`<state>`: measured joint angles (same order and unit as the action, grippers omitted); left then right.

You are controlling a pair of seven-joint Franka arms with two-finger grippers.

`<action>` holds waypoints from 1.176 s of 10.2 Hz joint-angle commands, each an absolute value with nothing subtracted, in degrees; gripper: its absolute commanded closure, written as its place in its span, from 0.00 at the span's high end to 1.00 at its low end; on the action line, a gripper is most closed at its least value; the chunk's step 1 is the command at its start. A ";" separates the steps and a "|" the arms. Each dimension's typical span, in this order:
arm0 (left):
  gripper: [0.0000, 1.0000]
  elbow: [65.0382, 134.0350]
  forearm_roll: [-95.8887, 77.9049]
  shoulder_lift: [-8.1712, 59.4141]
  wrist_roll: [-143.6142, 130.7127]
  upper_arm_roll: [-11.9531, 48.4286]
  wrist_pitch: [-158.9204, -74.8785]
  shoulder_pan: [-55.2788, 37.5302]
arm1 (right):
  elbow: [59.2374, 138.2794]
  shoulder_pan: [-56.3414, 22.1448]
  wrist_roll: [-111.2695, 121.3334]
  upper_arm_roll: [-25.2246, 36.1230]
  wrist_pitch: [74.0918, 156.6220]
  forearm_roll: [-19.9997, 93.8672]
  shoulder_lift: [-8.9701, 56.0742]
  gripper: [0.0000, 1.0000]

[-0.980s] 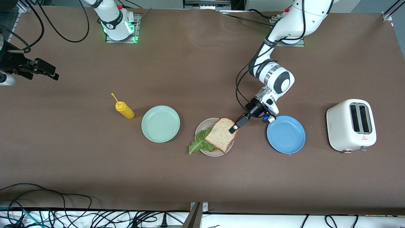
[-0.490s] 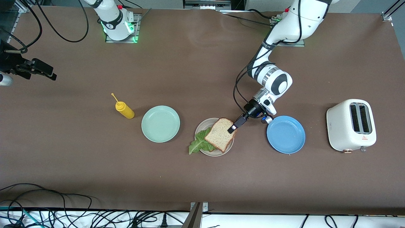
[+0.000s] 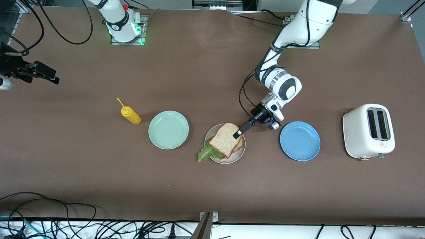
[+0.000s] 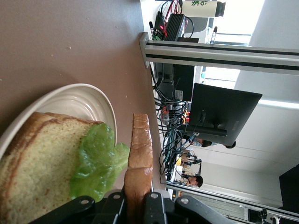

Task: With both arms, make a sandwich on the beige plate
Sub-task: 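Lower the bread slice onto the lettuce and lay it flat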

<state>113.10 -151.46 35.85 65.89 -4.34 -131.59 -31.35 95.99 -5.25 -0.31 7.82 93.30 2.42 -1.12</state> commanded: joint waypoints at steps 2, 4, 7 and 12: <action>0.00 110.57 -163.57 38.23 73.56 -4.57 -132.63 -32.34 | 94.66 -5.36 -0.71 8.00 92.37 3.25 -0.79 1.00; 0.77 110.57 -162.95 37.97 73.83 -4.57 -132.63 -32.34 | 94.66 -5.36 -0.88 8.00 92.37 3.25 -0.79 1.00; 1.00 110.65 -163.21 37.71 74.87 -4.57 -132.80 -32.26 | 94.66 -5.36 -0.97 8.00 92.37 3.25 -0.70 1.00; 1.00 110.04 -160.34 33.50 78.93 -5.18 -148.40 -31.73 | 94.66 -5.36 -1.05 8.00 92.37 3.25 -0.70 1.00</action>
